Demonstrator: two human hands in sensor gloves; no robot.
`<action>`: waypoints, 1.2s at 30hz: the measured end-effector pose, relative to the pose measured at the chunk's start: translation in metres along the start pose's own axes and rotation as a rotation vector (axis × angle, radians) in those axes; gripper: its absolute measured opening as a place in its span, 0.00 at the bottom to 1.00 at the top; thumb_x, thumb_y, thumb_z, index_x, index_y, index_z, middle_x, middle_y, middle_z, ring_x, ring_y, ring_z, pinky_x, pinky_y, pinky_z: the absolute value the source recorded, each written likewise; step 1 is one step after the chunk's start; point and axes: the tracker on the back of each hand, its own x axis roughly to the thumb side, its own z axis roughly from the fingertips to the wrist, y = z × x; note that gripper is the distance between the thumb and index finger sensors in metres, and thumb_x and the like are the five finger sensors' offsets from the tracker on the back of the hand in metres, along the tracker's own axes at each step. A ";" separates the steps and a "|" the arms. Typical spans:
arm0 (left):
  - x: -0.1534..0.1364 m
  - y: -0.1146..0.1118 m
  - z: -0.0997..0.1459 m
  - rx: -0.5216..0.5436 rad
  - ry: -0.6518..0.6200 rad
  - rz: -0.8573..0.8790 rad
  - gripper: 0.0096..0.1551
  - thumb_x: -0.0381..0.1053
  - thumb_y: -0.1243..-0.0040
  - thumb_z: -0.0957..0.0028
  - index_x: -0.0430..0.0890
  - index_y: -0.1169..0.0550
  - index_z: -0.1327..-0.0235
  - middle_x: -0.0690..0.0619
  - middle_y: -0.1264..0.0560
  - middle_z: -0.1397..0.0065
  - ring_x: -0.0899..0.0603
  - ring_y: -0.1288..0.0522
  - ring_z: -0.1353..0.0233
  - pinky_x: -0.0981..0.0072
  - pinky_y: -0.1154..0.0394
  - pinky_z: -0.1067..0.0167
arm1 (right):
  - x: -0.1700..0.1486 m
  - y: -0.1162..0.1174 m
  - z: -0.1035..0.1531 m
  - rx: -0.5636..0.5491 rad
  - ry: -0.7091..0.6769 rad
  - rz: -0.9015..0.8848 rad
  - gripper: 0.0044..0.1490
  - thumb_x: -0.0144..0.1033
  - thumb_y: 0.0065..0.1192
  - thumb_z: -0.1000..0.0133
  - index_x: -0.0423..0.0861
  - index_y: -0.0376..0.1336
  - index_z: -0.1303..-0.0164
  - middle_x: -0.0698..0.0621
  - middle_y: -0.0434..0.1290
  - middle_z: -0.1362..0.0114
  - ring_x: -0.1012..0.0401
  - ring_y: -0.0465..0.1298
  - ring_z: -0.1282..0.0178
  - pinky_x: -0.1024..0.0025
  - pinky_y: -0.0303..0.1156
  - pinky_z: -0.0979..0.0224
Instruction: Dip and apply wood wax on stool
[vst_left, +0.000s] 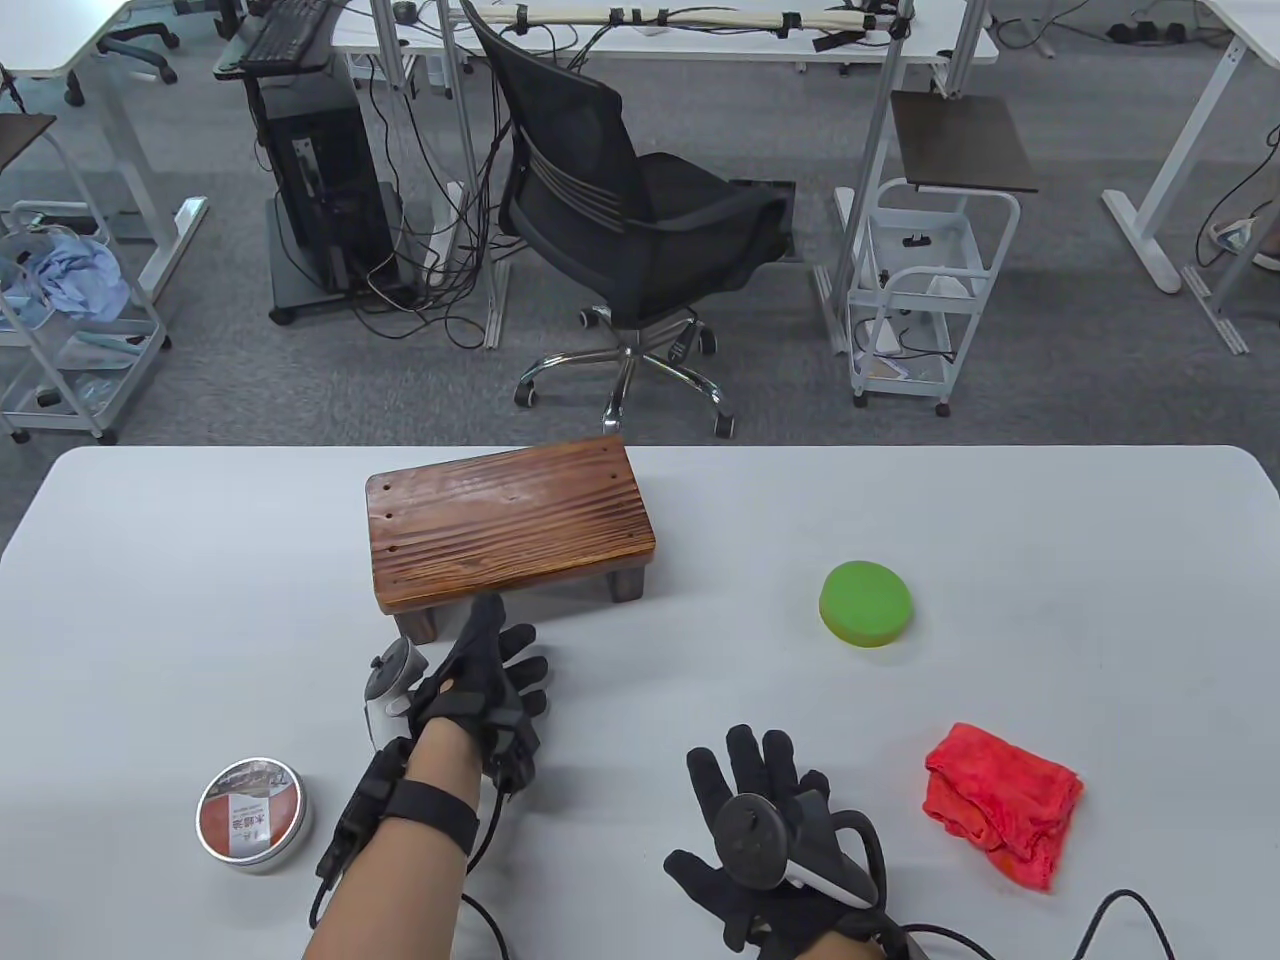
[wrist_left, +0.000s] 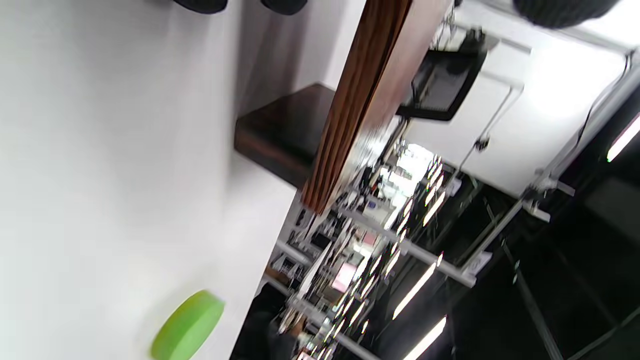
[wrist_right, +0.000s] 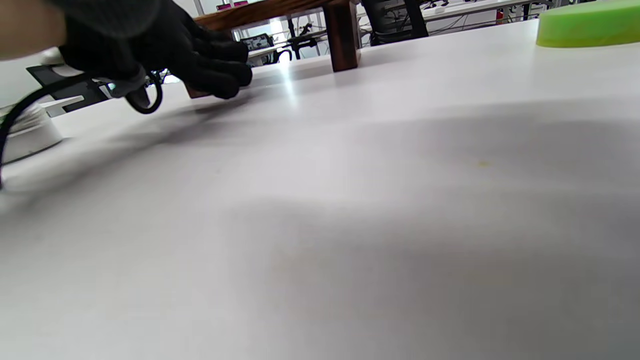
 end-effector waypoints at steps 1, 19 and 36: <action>0.000 0.001 -0.002 0.021 0.004 0.018 0.70 0.84 0.50 0.48 0.43 0.67 0.18 0.37 0.57 0.12 0.20 0.54 0.18 0.18 0.49 0.31 | 0.000 0.000 0.000 0.004 -0.001 -0.004 0.63 0.75 0.48 0.44 0.52 0.29 0.14 0.37 0.26 0.14 0.32 0.31 0.17 0.20 0.43 0.28; -0.003 0.024 -0.039 0.101 0.026 0.211 0.66 0.84 0.49 0.48 0.48 0.61 0.15 0.44 0.51 0.11 0.23 0.50 0.17 0.23 0.45 0.28 | -0.004 0.000 0.000 0.056 -0.009 -0.061 0.63 0.75 0.48 0.44 0.51 0.29 0.14 0.36 0.26 0.14 0.32 0.31 0.17 0.20 0.43 0.28; 0.003 0.025 -0.041 0.094 0.013 0.215 0.48 0.80 0.48 0.46 0.61 0.43 0.16 0.56 0.36 0.14 0.33 0.39 0.16 0.24 0.45 0.26 | -0.006 -0.001 0.000 0.080 -0.002 -0.082 0.62 0.74 0.48 0.43 0.51 0.30 0.13 0.36 0.28 0.14 0.32 0.32 0.17 0.20 0.43 0.28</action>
